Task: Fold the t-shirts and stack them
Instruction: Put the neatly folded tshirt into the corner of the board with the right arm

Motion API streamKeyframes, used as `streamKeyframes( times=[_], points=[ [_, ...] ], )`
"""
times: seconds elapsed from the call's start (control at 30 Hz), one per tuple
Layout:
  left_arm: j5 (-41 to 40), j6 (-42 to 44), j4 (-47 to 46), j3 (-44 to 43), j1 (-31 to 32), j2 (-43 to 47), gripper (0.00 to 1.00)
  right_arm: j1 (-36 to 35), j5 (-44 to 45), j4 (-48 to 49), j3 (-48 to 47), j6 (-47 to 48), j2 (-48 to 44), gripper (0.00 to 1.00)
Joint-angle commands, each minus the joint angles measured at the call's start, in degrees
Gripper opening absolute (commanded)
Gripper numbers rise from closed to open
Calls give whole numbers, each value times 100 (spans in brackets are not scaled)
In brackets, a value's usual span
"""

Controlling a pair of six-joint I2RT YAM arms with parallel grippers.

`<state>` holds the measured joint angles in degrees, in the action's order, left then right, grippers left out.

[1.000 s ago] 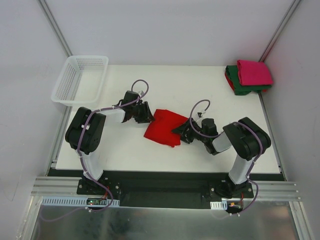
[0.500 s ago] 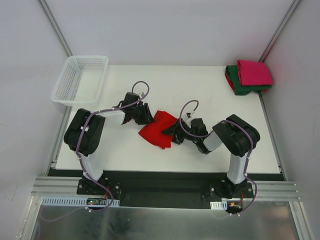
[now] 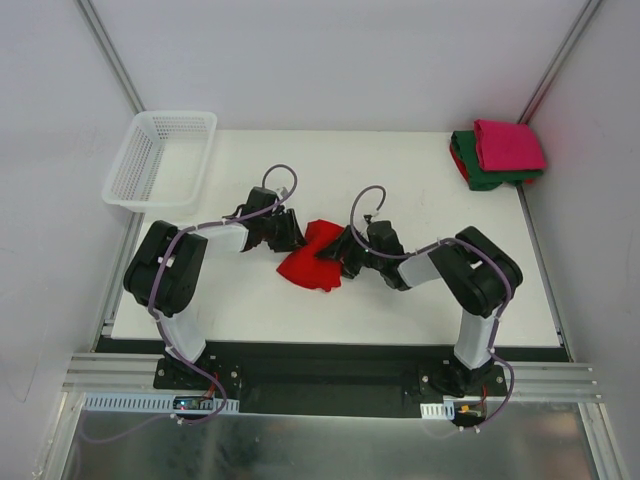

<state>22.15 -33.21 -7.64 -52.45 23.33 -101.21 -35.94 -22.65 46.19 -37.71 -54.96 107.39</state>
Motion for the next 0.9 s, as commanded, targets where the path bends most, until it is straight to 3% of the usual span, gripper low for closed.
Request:
streamKeyframes(
  times=[0.0,0.23,0.33,0.47,0.53,0.67,0.77,0.8,0.87],
  points=[
    [131,43,131,112,145,286,33,-62,789,-1569,-104,530,422,62],
    [123,43,149,147,145,312,33,-106,798,-1587,-219,539,625,59],
    [131,43,149,173,145,330,33,-115,745,-1579,-254,565,695,44],
    [114,43,149,199,145,356,33,-123,648,-1526,-333,600,765,8],
    [105,43,157,208,145,382,33,-132,639,-1508,-324,609,774,1],
    [53,78,175,252,145,426,35,-158,666,-1499,-254,706,617,1],
    [-140,139,280,261,136,462,54,-167,701,-1552,-140,864,274,1],
    [-193,148,315,261,119,488,69,-167,753,-1622,-114,995,134,1],
    [-369,175,421,252,101,541,81,-167,867,-2050,-87,1171,-366,1]
  ],
)
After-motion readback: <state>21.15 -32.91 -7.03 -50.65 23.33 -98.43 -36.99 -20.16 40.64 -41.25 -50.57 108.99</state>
